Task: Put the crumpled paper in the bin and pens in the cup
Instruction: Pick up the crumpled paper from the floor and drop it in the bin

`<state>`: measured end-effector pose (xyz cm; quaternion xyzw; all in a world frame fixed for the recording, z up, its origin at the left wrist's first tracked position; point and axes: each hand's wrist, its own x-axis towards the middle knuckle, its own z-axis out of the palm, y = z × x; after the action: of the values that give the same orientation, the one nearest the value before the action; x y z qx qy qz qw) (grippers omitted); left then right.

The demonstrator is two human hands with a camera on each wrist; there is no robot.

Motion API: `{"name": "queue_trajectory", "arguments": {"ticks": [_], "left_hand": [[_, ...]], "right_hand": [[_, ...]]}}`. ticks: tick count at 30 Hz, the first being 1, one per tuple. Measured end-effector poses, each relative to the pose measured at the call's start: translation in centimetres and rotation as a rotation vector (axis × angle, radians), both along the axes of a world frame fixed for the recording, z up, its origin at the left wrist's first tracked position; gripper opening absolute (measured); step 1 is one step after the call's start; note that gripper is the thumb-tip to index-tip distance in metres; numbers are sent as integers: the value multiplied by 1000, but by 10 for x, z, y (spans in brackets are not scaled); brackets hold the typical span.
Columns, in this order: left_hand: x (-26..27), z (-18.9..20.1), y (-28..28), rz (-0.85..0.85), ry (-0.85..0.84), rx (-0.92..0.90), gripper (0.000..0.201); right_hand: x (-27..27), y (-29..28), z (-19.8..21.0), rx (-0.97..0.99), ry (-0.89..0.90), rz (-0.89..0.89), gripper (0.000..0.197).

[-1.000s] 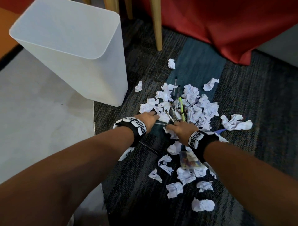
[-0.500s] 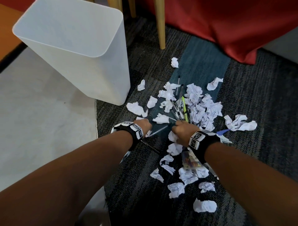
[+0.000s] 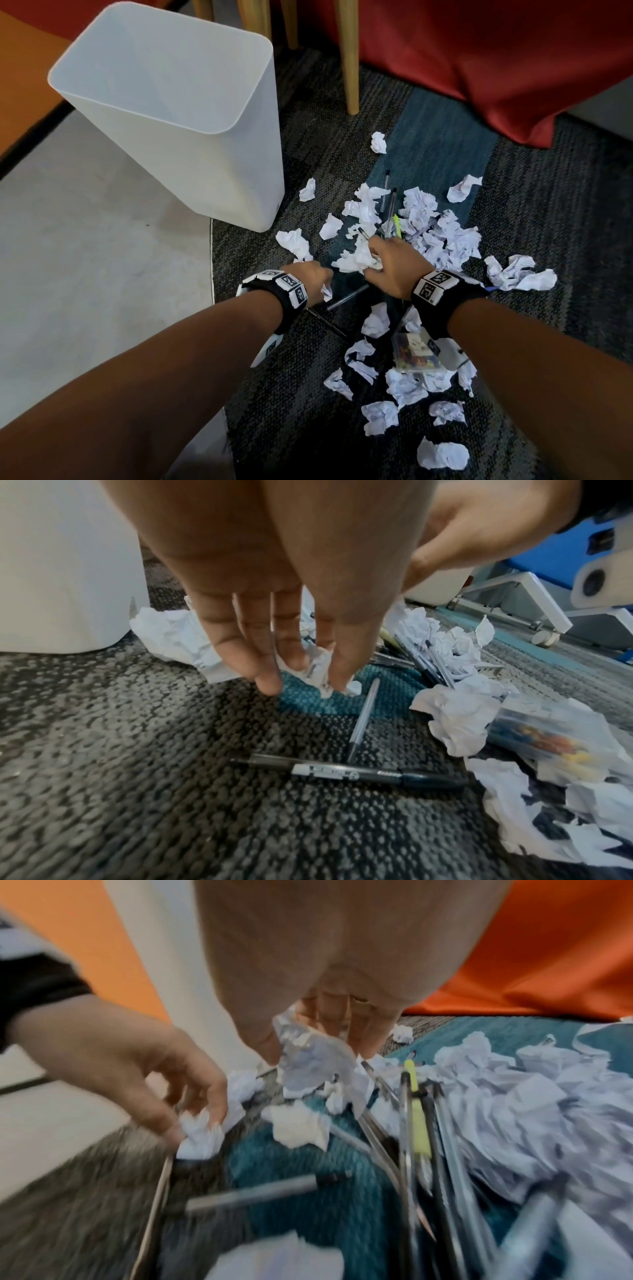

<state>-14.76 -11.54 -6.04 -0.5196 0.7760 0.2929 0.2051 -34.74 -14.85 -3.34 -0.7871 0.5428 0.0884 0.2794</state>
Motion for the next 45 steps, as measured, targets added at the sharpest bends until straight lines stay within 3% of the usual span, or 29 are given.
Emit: {"name": "queue_trajectory", "arguments": {"ticks": [5, 10, 19, 25, 31, 40, 45], "left_hand": [[-10, 13, -4, 25, 90, 1, 29], [-20, 37, -10, 80, 202, -87, 32], [-25, 126, -30, 265, 345, -229, 27], [6, 203, -23, 449, 408, -347, 28], [76, 262, -16, 586, 445, -413, 22], [155, 269, -44, 724, 542, -589, 14], [177, 259, -60, 785, 595, -614, 14]], "right_hand": [[5, -25, 20, -83, -204, -140, 41], [0, -52, 58, -200, -360, -200, 67], [24, -78, 121, -290, -492, 94, 29], [56, -98, 176, -406, -635, 95, 28], [120, -104, 208, -449, -750, 129, 38], [197, -119, 210, -408, -577, 245, 39], [208, -128, 203, -557, -144, 283, 45]]}}
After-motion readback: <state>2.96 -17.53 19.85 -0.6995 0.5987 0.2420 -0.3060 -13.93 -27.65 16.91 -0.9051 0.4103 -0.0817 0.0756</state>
